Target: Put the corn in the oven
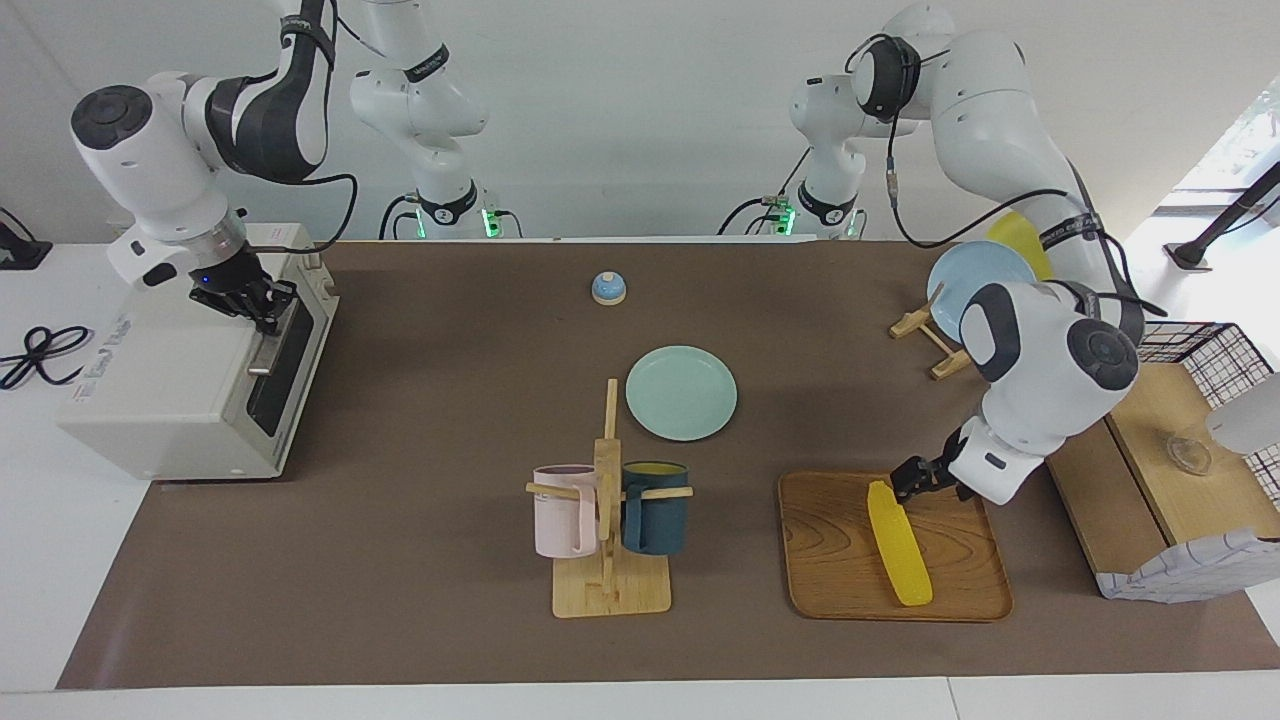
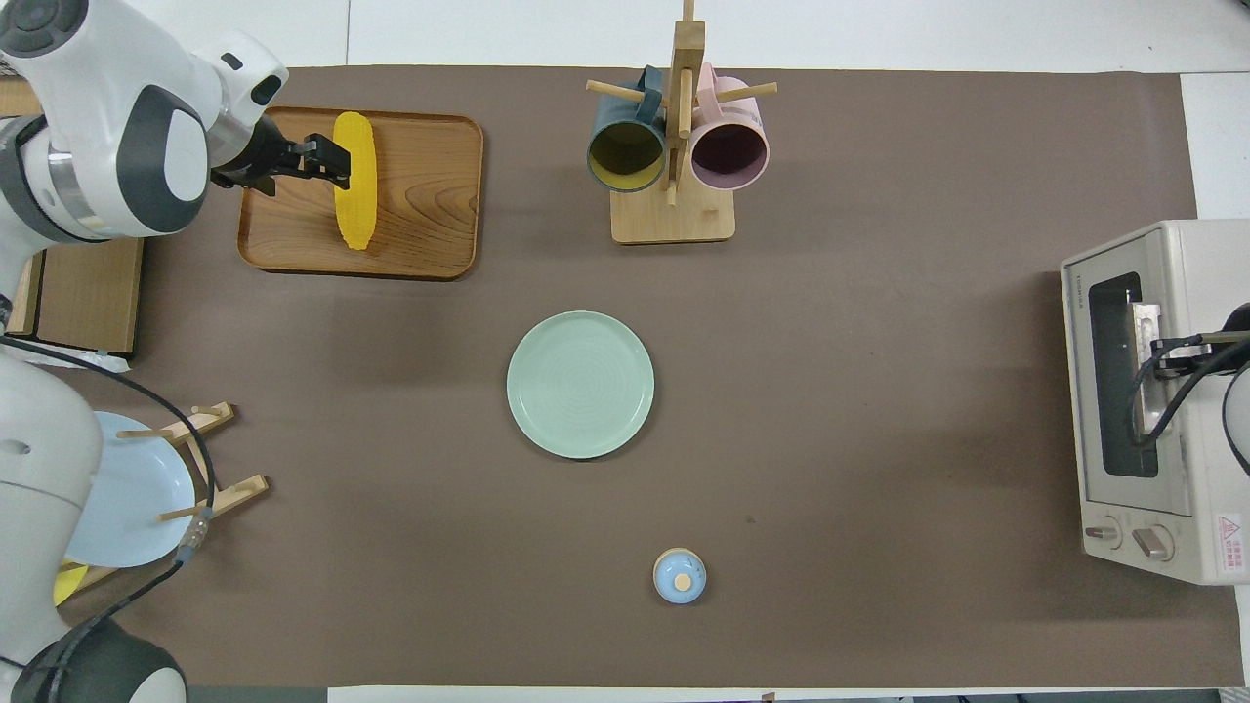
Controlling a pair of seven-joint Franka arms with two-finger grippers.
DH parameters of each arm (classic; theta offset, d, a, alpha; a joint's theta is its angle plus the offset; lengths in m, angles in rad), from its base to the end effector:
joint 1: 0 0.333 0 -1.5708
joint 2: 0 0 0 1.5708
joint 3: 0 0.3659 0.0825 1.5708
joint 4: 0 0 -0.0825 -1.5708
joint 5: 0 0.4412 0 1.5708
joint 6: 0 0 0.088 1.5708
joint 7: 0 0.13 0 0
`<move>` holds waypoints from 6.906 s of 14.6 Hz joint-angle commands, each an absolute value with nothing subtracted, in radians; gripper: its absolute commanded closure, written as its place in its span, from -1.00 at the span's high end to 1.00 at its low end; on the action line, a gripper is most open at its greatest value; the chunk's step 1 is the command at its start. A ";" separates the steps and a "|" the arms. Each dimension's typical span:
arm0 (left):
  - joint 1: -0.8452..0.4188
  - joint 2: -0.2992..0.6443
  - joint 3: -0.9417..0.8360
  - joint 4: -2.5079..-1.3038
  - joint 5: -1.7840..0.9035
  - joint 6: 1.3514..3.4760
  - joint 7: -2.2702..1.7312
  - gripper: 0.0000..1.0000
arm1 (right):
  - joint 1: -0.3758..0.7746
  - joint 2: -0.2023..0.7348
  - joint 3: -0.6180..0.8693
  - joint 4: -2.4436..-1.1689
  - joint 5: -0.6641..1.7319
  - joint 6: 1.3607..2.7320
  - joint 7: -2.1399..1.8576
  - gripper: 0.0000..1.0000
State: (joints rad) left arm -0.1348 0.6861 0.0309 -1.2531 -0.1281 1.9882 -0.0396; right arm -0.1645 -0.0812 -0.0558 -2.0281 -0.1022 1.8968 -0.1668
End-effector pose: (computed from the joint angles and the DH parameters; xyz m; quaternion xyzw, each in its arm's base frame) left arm 0.8251 -0.1030 0.3570 0.9984 -0.0113 0.0210 0.0511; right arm 0.5587 -0.1356 0.4852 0.9986 -0.0090 -0.0334 0.0400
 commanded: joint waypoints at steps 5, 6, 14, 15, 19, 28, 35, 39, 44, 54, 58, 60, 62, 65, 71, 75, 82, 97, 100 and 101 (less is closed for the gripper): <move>-0.178 0.765 0.043 -1.266 -0.144 2.152 -0.032 1.00 | -0.175 -0.081 -0.046 -2.082 -0.104 1.960 -0.183 -1.00; -0.172 0.765 0.041 -1.264 -0.144 2.137 -0.032 1.00 | -0.167 -0.077 -0.045 -2.091 -0.100 1.976 -0.181 -1.00; -0.186 0.747 0.044 -1.275 -0.159 2.134 -0.061 -1.00 | -0.055 0.026 -0.043 -2.094 -0.071 2.095 -0.167 -1.00; -0.189 0.723 0.044 -1.282 -0.167 2.120 -0.125 -1.00 | -0.037 0.041 -0.043 -2.094 -0.069 2.117 -0.166 -1.00; -0.287 0.531 0.043 -1.386 -0.169 1.987 -0.357 -1.00 | 0.001 0.072 -0.040 -2.155 -0.061 2.236 -0.160 -1.00; -0.661 0.169 0.043 -2.038 -0.169 2.354 -0.621 -1.00 | 0.023 0.129 -0.037 -2.230 -0.032 2.359 -0.109 -1.00; -0.736 0.212 0.043 -2.131 -0.169 2.491 -0.637 -1.00 | 0.133 0.169 -0.037 -2.172 0.058 2.355 0.004 -1.00; -0.758 0.245 0.046 -2.128 -0.169 2.522 -0.634 -1.00 | 0.231 0.205 -0.038 -1.986 0.057 2.194 0.154 -0.11; -0.634 0.193 0.054 -2.003 -0.156 2.304 -0.603 1.00 | 0.369 0.215 -0.037 -1.889 0.057 2.137 0.326 0.29; -0.194 0.115 0.055 -1.646 -0.012 1.778 -0.194 1.00 | 0.736 0.521 -0.035 -1.443 0.031 2.031 0.865 0.21; -0.094 0.017 0.054 -1.664 -0.011 1.642 -0.048 1.00 | 0.810 0.539 -0.034 -1.555 0.018 2.245 0.896 0.27; -0.087 -0.012 0.054 -1.664 -0.011 1.580 -0.049 1.00 | 0.825 0.535 -0.032 -1.586 0.017 2.275 0.852 0.27; -0.084 -0.021 0.054 -1.670 -0.011 1.562 -0.049 1.00 | 0.847 0.541 -0.032 -1.604 0.015 2.284 0.808 0.24; -0.092 -0.018 0.054 -1.666 -0.012 1.574 -0.051 1.00 | 0.873 0.548 -0.034 -1.672 0.014 2.364 0.805 0.10; -0.103 -0.020 0.048 -1.698 -0.012 1.652 -0.046 1.00 | 0.873 0.549 -0.034 -1.683 0.005 2.352 0.805 -1.00; -0.100 -0.009 0.046 -1.667 -0.015 1.605 -0.046 1.00 | 0.868 0.543 -0.034 -1.619 -0.134 2.227 0.796 -1.00; -0.101 -0.020 0.044 -1.680 -0.015 1.583 -0.044 1.00 | 0.812 0.463 -0.046 -1.526 -0.245 1.853 0.758 -1.00; -0.086 -0.021 0.052 -1.680 -0.015 1.595 -0.052 1.00 | 0.152 0.117 -0.046 -1.908 -0.270 1.778 0.172 -1.00; -0.087 -0.021 0.051 -1.680 -0.015 1.595 -0.052 1.00 | 0.078 0.094 -0.045 -1.974 -0.270 1.854 0.088 -1.00; -0.087 -0.021 0.052 -1.680 -0.015 1.595 -0.052 1.00 | 0.060 0.084 -0.044 -2.000 -0.270 1.885 0.081 -1.00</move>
